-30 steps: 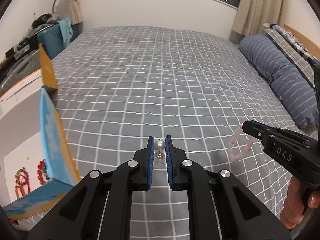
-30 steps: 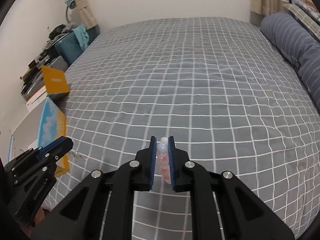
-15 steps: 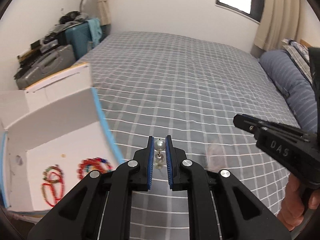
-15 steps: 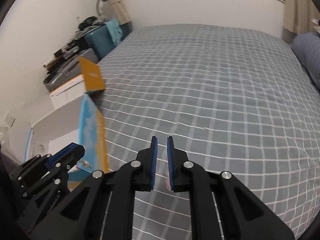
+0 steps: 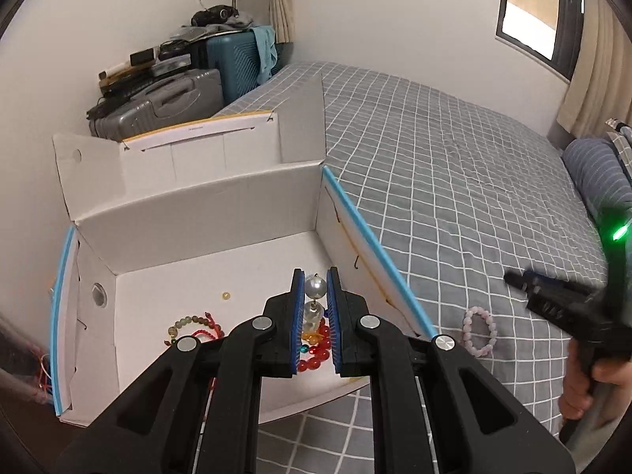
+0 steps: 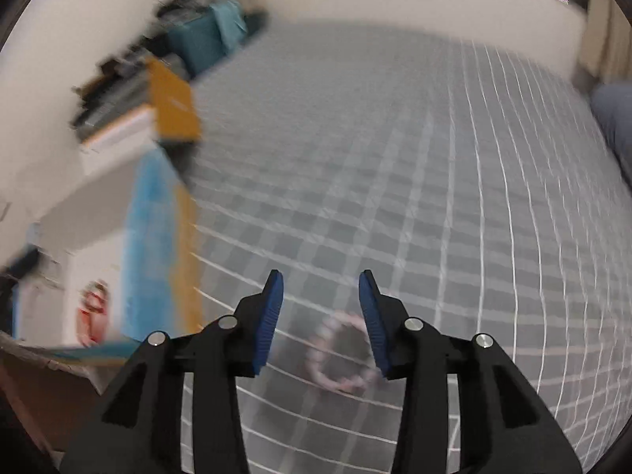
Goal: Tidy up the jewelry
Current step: 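Carry the pearl strand and pink bead bracelet over to the white box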
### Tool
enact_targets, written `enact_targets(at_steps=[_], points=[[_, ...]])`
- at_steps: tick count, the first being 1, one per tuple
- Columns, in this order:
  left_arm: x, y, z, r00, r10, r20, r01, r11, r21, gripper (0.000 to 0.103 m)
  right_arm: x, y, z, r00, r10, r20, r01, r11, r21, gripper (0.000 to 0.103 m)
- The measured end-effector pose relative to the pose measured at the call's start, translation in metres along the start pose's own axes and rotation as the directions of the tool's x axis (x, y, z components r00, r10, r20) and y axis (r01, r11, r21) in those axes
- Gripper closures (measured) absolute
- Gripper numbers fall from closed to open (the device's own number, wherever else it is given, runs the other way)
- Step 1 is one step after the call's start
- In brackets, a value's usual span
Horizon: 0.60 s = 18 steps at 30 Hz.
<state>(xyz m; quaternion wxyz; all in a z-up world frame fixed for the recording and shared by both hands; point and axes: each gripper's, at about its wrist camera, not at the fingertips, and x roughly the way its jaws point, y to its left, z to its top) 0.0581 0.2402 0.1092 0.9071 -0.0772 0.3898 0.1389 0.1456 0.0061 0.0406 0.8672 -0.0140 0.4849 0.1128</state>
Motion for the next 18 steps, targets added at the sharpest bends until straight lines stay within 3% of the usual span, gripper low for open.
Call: enact_targets(at_steps=[6, 13, 16, 18], points=[[0.013, 0.010, -0.004, 1.000, -0.028, -0.014, 0.028, 0.999, -0.025, 0.092, 0.054, -0.048, -0.033, 0.991, -0.014, -0.134, 0.024, 0.997, 0.075, 0.064], [0.021, 0.005, -0.008, 0.999, -0.030, -0.024, 0.030, 0.999, -0.011, 0.092, 0.078, -0.044, -0.047, 0.985, -0.037, -0.168, 0.048, 0.997, 0.062, 0.067], [0.021, 0.003, -0.008, 0.999, -0.033, -0.025, 0.032, 0.999, -0.011, 0.092, 0.079, -0.039, -0.050, 0.985, -0.026, -0.169, 0.034, 0.998, 0.047, 0.092], [0.021, 0.001, -0.007, 0.999, -0.035, -0.025, 0.035, 0.999, -0.008, 0.092, 0.078, -0.035, -0.050, 0.984, -0.028, -0.176, 0.035, 0.999, 0.038, 0.093]])
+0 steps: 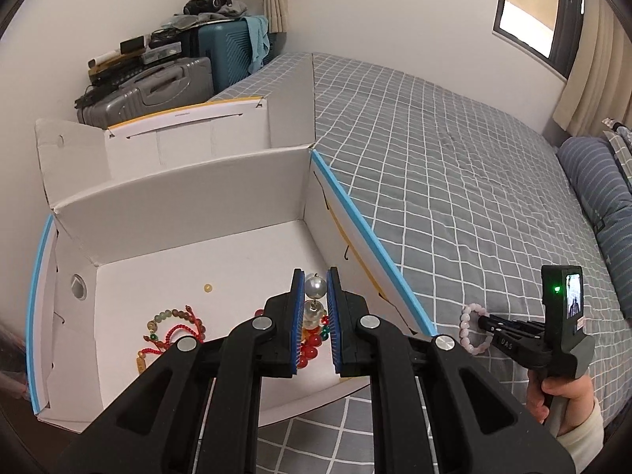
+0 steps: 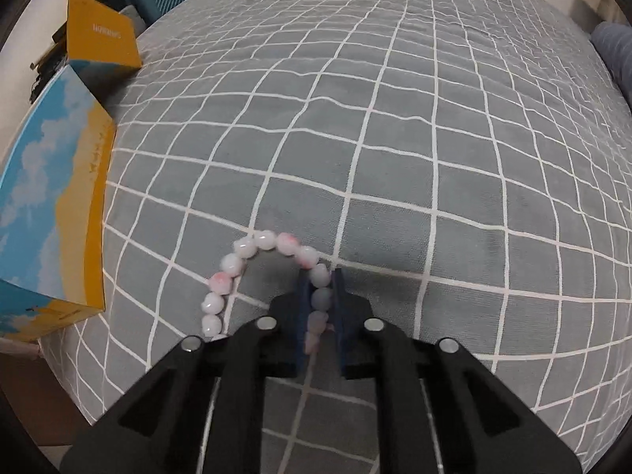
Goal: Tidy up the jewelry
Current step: 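Carry the pearl strand and pink bead bracelet over to the white box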
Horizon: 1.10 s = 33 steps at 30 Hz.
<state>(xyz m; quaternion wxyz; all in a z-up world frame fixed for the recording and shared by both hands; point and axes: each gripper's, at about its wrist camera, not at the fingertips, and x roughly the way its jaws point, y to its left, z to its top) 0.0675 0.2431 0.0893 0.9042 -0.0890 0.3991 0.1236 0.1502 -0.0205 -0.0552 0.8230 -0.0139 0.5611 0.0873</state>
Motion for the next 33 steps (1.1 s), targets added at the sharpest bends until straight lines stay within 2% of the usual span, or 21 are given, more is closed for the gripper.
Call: enact_targets(at_steps=[5, 15, 23, 33], points=[[-0.002, -0.002, 0.001, 1.000, -0.002, 0.007, 0.002, 1.000, 0.004, 0.092, -0.012, 0.000, 0.002, 1.000, 0.013, 0.014, -0.013, 1.000, -0.005, 0.093], [-0.001, -0.002, 0.002, 1.000, -0.001, 0.002, 0.001, 1.000, 0.002, 0.092, -0.068, 0.019, 0.011, 0.991, 0.062, 0.117, -0.056, 0.997, -0.054, 0.093], [-0.007, 0.004, 0.010, 1.000, 0.021, 0.012, -0.021, 1.000, -0.007, 0.092, -0.098, 0.042, 0.038, 0.982, 0.077, 0.170, -0.063, 0.994, -0.091, 0.093], [-0.020, 0.031, 0.024, 0.997, 0.071, 0.035, -0.070, 0.997, -0.041, 0.092, -0.144, 0.100, 0.074, 0.961, 0.099, 0.259, -0.056, 0.984, -0.167, 0.093]])
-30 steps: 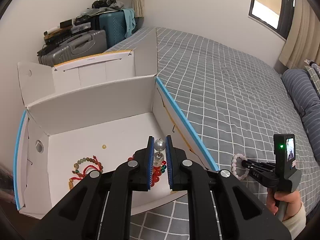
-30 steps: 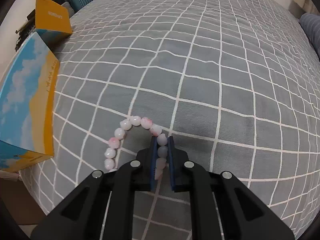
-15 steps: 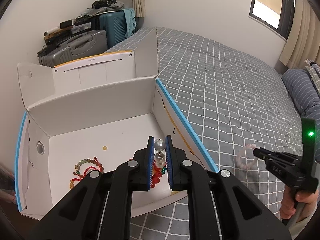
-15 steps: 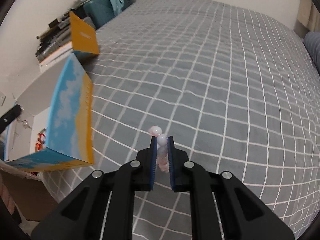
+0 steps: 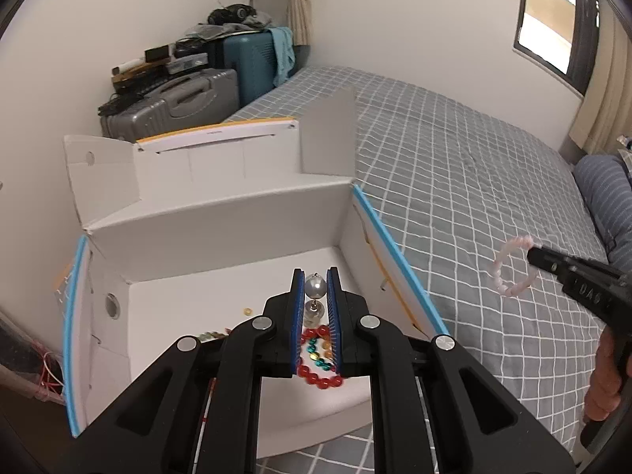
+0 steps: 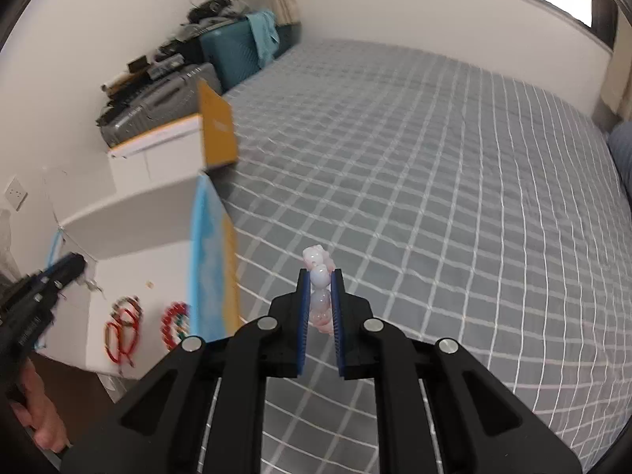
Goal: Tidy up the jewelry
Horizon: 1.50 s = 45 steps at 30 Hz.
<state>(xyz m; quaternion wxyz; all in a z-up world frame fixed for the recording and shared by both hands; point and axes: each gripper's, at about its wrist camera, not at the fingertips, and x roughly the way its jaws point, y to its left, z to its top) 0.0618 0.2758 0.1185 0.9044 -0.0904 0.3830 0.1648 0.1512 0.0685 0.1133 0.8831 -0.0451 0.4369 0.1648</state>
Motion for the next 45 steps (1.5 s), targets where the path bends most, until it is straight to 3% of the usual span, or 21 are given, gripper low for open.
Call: enact_targets(at_steps=[11, 20, 29, 36, 37, 39, 40, 41, 45], points=[[-0.011, 0.065, 0.005, 0.997, 0.078, 0.004, -0.077, 0.993, -0.087, 0.092, -0.014, 0.096, 0.035, 0.993, 0.099, 0.058, -0.091, 0.987, -0.130, 0.093], [0.017, 0.109, -0.016, 0.990, 0.109, -0.089, -0.121, 0.982, -0.146, 0.092, 0.029, 0.179, 0.013, 0.989, 0.147, -0.012, -0.145, 0.959, -0.244, 0.093], [0.060, 0.125, -0.045, 0.966, 0.103, -0.236, -0.139, 0.980, -0.143, 0.092, 0.097, 0.194, -0.019, 0.984, 0.110, -0.138, -0.141, 0.961, -0.239, 0.093], [0.057, 0.125, -0.046, 0.966, 0.128, -0.224, -0.161, 0.977, -0.137, 0.089, 0.110, 0.188, -0.029, 0.985, 0.093, -0.147, -0.126, 0.964, -0.232, 0.090], [0.055, 0.125, -0.046, 0.968, 0.123, -0.220, -0.157, 0.977, -0.141, 0.083, 0.109, 0.188, -0.030, 0.985, 0.094, -0.143, -0.125, 0.965, -0.229, 0.088], [0.052, 0.125, -0.048, 0.969, 0.132, -0.208, -0.164, 0.976, -0.145, 0.060, 0.104, 0.186, -0.030, 0.986, 0.100, -0.137, -0.129, 0.966, -0.223, 0.055], [0.047, 0.125, -0.048, 0.971, 0.144, -0.190, -0.173, 0.973, -0.152, 0.042, 0.097, 0.184, -0.029, 0.987, 0.106, -0.119, -0.130, 0.966, -0.224, 0.048], [0.041, 0.124, -0.048, 0.975, 0.150, -0.166, -0.177, 0.971, -0.160, 0.033, 0.090, 0.183, -0.030, 0.990, 0.109, -0.090, -0.127, 0.966, -0.227, 0.040], [0.019, 0.122, -0.050, 0.981, 0.156, -0.116, -0.174, 0.970, -0.172, 0.027, 0.060, 0.168, -0.031, 0.992, 0.128, -0.010, -0.127, 0.970, -0.209, 0.016]])
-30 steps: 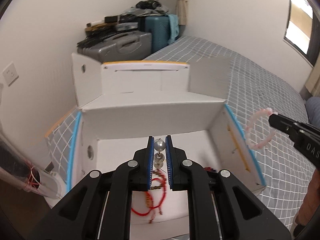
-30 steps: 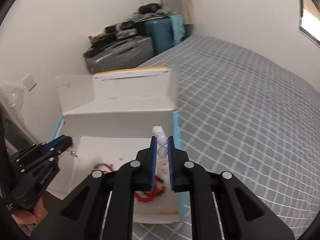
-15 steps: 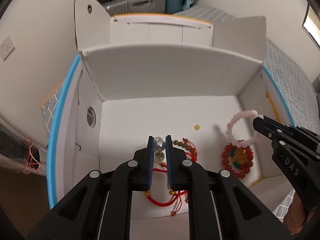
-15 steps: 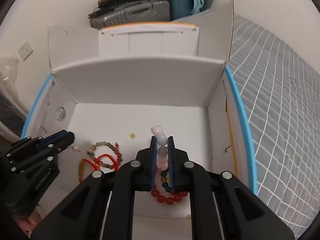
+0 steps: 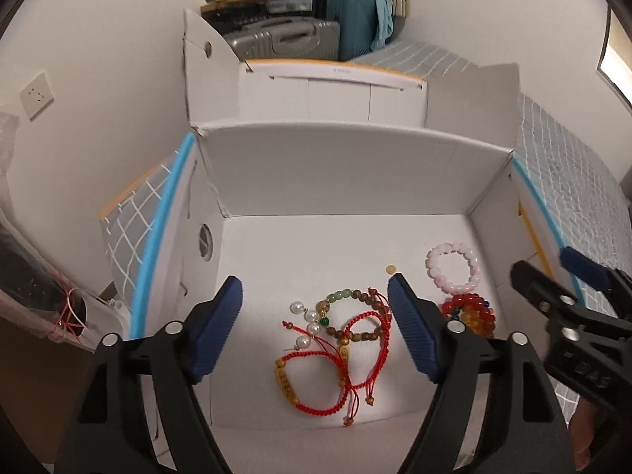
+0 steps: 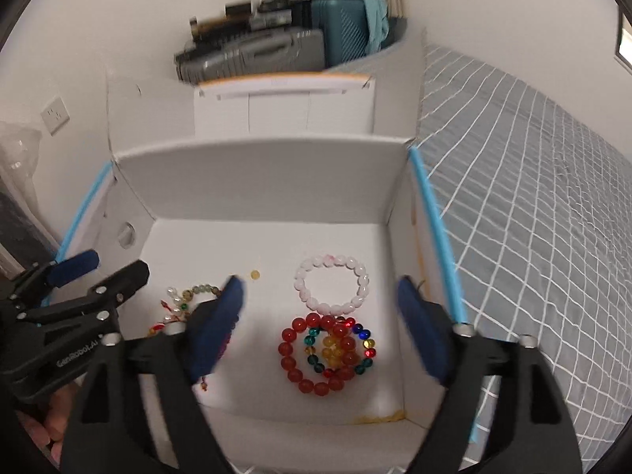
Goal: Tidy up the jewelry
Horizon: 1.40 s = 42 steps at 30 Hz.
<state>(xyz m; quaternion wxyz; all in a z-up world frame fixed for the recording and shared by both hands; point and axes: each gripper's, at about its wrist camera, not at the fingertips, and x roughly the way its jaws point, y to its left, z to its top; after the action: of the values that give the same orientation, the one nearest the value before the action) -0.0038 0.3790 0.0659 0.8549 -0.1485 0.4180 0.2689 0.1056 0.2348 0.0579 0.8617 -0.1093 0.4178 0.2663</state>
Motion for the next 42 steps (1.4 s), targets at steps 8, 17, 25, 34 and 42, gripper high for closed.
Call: enact_targets(at_steps=[8, 17, 25, 34, 42], points=[[-0.052, 0.007, -0.026, 0.994, 0.008, 0.108, -0.006, 1.000, -0.026, 0.005, -0.073, -0.008, -0.023, 0.987, -0.055, 0.148, 0.054, 0.998, 0.010, 0.007], [-0.092, 0.006, -0.065, 0.986, 0.027, 0.164, -0.028, 1.000, 0.002, 0.005, -0.114, 0.010, -0.068, 0.969, -0.090, 0.231, 0.097, 0.995, -0.020, 0.007], [-0.095, 0.005, -0.096, 0.987, 0.035, 0.157, -0.039, 0.999, 0.019, 0.005, -0.107, 0.022, -0.089, 0.974, -0.082, 0.211, 0.090, 0.995, -0.032, 0.007], [-0.091, -0.002, -0.102, 0.989, 0.002, 0.146, -0.007, 0.999, 0.036, 0.005, -0.104, 0.015, -0.093, 0.978, -0.067, 0.196, 0.069, 0.998, -0.004, 0.007], [-0.094, -0.006, -0.097, 0.988, -0.010, 0.151, 0.005, 0.999, 0.034, 0.005, -0.100, 0.010, -0.092, 0.981, -0.059, 0.182, 0.058, 0.998, 0.009, 0.007]])
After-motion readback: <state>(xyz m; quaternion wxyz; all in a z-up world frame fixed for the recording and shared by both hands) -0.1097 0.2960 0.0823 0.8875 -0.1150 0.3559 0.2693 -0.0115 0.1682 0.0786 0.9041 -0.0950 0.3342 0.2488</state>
